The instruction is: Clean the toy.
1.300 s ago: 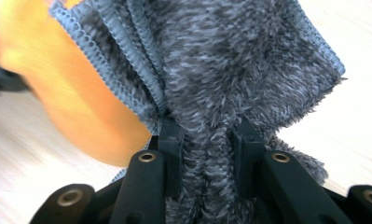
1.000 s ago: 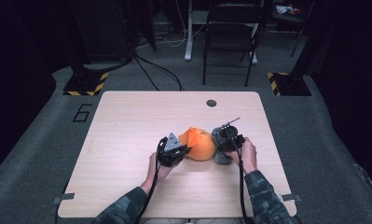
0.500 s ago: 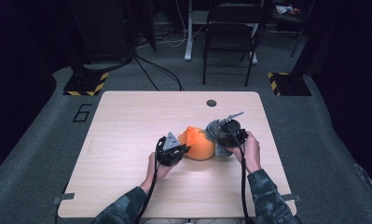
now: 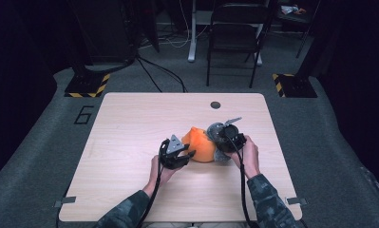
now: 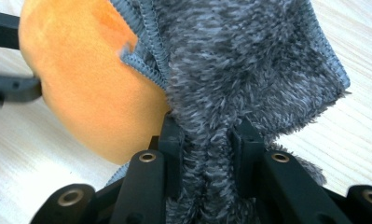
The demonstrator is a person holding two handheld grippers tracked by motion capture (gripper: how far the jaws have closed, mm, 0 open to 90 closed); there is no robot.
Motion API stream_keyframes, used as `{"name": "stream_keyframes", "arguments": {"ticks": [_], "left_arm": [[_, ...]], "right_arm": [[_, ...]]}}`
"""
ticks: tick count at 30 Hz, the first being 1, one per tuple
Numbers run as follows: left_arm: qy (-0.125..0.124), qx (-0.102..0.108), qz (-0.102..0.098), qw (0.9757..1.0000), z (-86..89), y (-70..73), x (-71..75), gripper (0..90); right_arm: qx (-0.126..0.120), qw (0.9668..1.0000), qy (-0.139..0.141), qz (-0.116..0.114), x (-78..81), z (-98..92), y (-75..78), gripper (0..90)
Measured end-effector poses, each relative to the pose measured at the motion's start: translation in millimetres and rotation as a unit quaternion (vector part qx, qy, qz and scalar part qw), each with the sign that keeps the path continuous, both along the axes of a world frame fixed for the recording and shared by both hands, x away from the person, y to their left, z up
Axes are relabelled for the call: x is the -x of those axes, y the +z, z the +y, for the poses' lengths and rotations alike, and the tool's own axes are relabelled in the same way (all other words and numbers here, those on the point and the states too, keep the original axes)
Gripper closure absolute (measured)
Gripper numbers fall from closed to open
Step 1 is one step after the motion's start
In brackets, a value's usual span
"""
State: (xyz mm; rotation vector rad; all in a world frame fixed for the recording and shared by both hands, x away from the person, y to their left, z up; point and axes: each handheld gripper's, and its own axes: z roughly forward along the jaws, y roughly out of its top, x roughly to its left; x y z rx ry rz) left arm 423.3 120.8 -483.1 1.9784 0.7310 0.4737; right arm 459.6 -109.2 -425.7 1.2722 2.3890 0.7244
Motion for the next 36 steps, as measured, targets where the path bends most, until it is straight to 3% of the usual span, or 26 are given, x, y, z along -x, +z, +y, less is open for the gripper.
{"name": "stream_keyframes", "arguments": {"ticks": [6, 11, 15, 19, 21, 23, 27, 31, 36], "left_arm": [[0.020, -0.060, -0.027, 0.9976, -9.2, -1.1, 6.3, 51.2], [0.033, -0.077, -0.029, 0.9960, -10.7, -2.0, 7.3, 51.2], [0.035, -0.070, -0.031, 0.9965, -11.9, -5.9, 6.1, 55.1], [0.032, -0.052, -0.019, 0.9979, -8.0, -9.9, 2.5, 75.7], [0.030, -0.042, -0.014, 0.9986, -5.6, -9.3, 1.7, 81.1], [0.026, -0.037, -0.011, 0.9989, -4.8, -7.7, 1.9, 82.8], [0.016, 0.000, 0.005, 0.9999, -2.7, 2.2, 2.8, 83.9], [0.009, 0.040, 0.021, 0.9989, 2.0, 14.8, 4.6, 84.0], [0.003, 0.023, 0.027, 0.9994, 0.5, 10.8, 3.5, 84.0]], "right_arm": [[-0.003, 1.0000, -0.005, -0.004, -1.8, -1.3, -1.6, 70.1], [-0.002, 0.9999, -0.010, -0.007, -3.5, -3.8, -3.0, 70.2], [-0.001, 0.9999, -0.010, -0.008, -3.5, -3.7, -3.6, 70.2], [-0.007, 0.9999, -0.009, -0.009, -2.4, -1.9, -3.2, 70.2], [-0.008, 0.9999, -0.008, -0.006, -2.5, -2.5, -2.1, 70.2], [-0.012, 0.9999, -0.006, -0.007, -3.0, -3.5, -1.2, 70.2], [-0.012, 0.9998, -0.013, -0.007, -2.5, -6.5, 1.7, 70.2], [-0.026, 0.9995, -0.016, -0.003, -2.2, -12.4, 9.4, 70.2], [-0.038, 0.9991, -0.009, -0.015, 1.2, -12.1, 19.0, 70.2]]}}
